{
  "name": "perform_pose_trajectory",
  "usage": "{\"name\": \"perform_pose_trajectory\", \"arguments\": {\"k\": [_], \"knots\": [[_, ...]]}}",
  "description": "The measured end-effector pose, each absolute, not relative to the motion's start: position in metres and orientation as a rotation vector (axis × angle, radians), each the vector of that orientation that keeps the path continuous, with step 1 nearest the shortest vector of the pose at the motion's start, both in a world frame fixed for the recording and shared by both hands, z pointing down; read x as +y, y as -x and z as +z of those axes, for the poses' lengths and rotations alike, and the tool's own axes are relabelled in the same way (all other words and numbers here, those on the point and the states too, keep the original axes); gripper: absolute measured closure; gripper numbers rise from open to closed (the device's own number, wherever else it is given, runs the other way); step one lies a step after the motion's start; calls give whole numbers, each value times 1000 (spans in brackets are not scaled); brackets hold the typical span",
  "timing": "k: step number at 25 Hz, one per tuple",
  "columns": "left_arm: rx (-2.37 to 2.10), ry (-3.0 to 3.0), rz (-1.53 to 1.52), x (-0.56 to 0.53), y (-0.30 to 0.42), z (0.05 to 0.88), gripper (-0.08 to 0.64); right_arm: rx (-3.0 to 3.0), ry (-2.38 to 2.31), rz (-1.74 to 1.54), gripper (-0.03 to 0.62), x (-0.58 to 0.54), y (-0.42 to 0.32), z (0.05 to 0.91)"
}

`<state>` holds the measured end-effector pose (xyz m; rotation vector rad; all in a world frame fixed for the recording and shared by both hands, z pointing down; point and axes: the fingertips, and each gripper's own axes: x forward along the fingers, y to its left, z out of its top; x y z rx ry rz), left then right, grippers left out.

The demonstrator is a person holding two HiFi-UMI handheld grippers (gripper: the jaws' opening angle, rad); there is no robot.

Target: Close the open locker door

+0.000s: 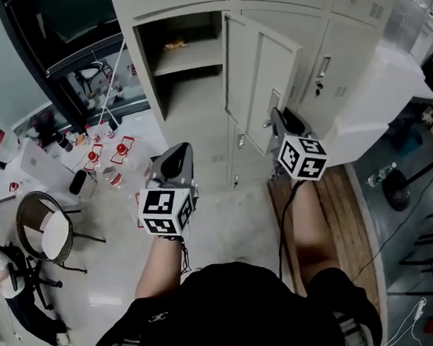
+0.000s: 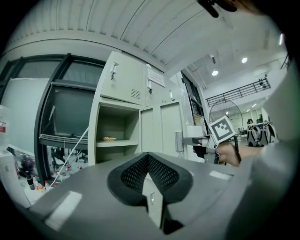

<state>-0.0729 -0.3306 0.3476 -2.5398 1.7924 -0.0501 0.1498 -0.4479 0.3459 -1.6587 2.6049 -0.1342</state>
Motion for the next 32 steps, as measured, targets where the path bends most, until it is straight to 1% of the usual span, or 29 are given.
{"name": "perform_pose_trajectory", "arguments": {"k": [1,9,27,32], "knots": [[1797,2541,-49,-330,74,348,560,2602,1668,-127,486,-447,-150,347],[1827,2538,-42,-326,83,353,560,2673,1572,-121,488,-433,-125,346],[1919,2480,-52,-308,131,359,560,2841,1374,-70,466,-403,-19,347],[1941,2448,-59,-304,149,357,560,2870,1270,-139,472,-403,21,348]]}}
